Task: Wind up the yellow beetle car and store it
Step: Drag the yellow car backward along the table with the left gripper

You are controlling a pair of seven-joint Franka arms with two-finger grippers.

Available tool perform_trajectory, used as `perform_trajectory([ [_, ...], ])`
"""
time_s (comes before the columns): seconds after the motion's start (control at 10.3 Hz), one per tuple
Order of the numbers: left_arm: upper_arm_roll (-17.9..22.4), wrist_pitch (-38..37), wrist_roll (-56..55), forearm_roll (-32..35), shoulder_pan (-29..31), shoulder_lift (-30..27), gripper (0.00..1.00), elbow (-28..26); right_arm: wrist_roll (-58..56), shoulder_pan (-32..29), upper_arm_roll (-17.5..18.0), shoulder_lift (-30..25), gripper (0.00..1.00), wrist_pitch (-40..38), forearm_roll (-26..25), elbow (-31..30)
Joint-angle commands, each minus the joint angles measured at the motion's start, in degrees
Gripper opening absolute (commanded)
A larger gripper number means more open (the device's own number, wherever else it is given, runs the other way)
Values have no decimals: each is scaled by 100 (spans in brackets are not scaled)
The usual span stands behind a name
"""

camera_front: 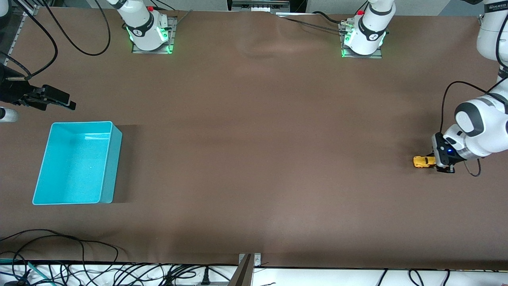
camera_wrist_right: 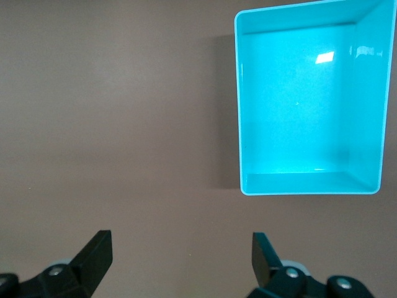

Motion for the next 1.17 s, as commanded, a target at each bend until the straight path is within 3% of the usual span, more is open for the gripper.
perform_trajectory([
  [0.0, -26, -63, 343, 100, 221, 356, 2, 368, -232, -16, -102, 9, 100, -11, 119, 58],
  [0.58, -26, -72, 537, 99, 230, 392, 7, 448, -224, -16, -94, 18, 100, -2, 119, 67],
  [0.68, -35, -72, 503, 12, 274, 374, 73, 449, -233, -16, -94, 1, 100, -11, 102, 76],
  [0.78, -70, -168, 476, -154, 370, 305, 100, 457, -242, -16, -103, 9, 100, -11, 102, 67],
  [1.07, -123, -1157, 143, -235, 309, 137, 100, 956, -233, -7, -138, 9, 100, -2, 119, 67],
])
